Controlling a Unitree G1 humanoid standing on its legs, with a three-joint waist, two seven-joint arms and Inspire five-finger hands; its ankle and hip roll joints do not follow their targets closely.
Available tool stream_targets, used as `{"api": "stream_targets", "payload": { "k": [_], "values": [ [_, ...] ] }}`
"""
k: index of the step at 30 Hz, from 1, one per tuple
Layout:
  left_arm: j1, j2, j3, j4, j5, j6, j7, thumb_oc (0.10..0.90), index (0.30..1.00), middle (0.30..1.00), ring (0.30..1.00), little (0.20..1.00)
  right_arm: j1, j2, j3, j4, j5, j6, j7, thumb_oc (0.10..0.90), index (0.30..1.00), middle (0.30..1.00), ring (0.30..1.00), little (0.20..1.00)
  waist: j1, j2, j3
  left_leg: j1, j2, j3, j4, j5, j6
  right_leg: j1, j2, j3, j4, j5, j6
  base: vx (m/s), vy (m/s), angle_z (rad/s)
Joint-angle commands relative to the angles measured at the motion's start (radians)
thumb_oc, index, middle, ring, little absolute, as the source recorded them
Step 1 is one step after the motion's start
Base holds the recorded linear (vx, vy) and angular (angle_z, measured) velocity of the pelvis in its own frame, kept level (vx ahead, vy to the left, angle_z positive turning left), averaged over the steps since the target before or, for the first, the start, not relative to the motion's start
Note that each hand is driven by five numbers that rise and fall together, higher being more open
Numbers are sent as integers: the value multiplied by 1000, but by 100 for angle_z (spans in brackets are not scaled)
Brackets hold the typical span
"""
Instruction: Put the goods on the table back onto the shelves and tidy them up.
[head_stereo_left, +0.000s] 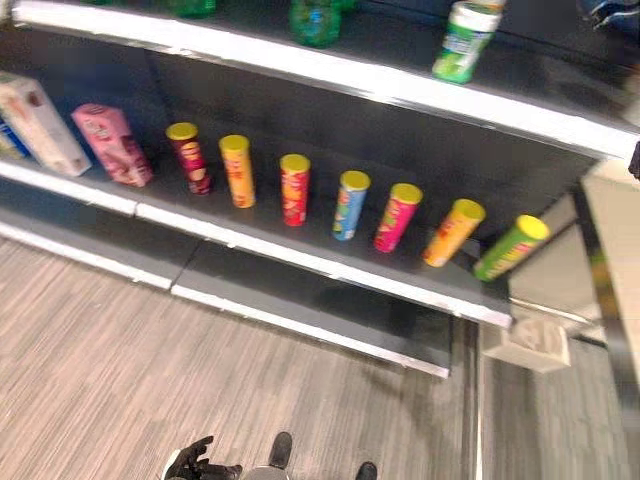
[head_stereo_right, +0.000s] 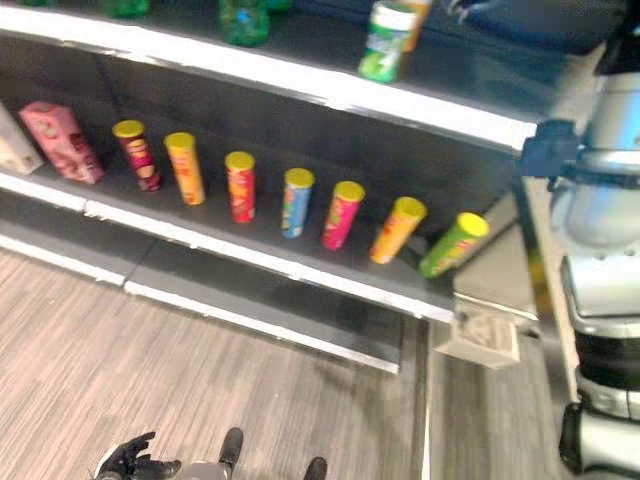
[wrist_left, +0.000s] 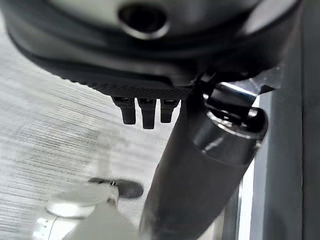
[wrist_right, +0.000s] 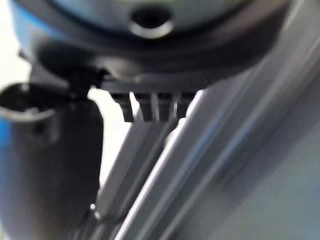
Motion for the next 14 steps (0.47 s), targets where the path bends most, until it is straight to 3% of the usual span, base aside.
{"api": "stream_targets", "payload": {
  "k": [1,4,7,9,12,13,14],
  "values": [
    [-21,26,-18,1,35,-28,-14,800,900,900,900,900,-3,51,-2,-11,277,-78,182,800,900,900,900,900,21,-12,-51,66,76,78,7,-169,-47,-23,-96,-12,6,6,102,-39,48,-67],
    [-30,43,10,-19,33,-40,-34,800,900,900,900,900,182,191,-10,-123,413,-58,347,800,900,900,900,900,-12,-4,-45,91,76,132,7,-179,-40,-40,-97,38,6,20,106,-44,62,-59],
    [-34,55,39,-42,36,-45,-49,800,900,900,900,900,334,278,16,-144,420,-6,424,800,900,900,900,900,-33,7,-42,109,75,160,7,-185,-36,-47,-99,62,6,27,104,-14,42,-46],
    [-60,36,40,-18,41,-46,-35,800,900,900,900,900,477,478,97,-90,453,12,466,800,900,900,900,900,-61,19,-40,125,70,180,7,-189,-31,-47,-103,84,8,30,102,-1,52,-38],
    [-61,21,70,-53,22,-51,-30,800,900,900,900,900,616,512,115,-33,296,67,465,800,900,900,900,900,-85,28,-40,134,69,192,7,-192,-32,-46,-107,89,8,33,103,-8,19,-17],
    [-65,6,61,-65,13,-56,-26,800,900,900,900,900,671,525,136,49,164,68,430,800,900,900,900,900,-100,31,-37,140,66,200,7,-194,-31,-46,-108,96,9,36,103,0,0,0],
    [-64,-7,50,-105,4,-63,-29,800,900,900,900,900,739,538,162,154,-1,119,416,800,900,900,900,900,-111,35,-34,149,63,202,7,-196,-28,-43,-110,98,10,36,102,-15,23,3]
  ]
}}
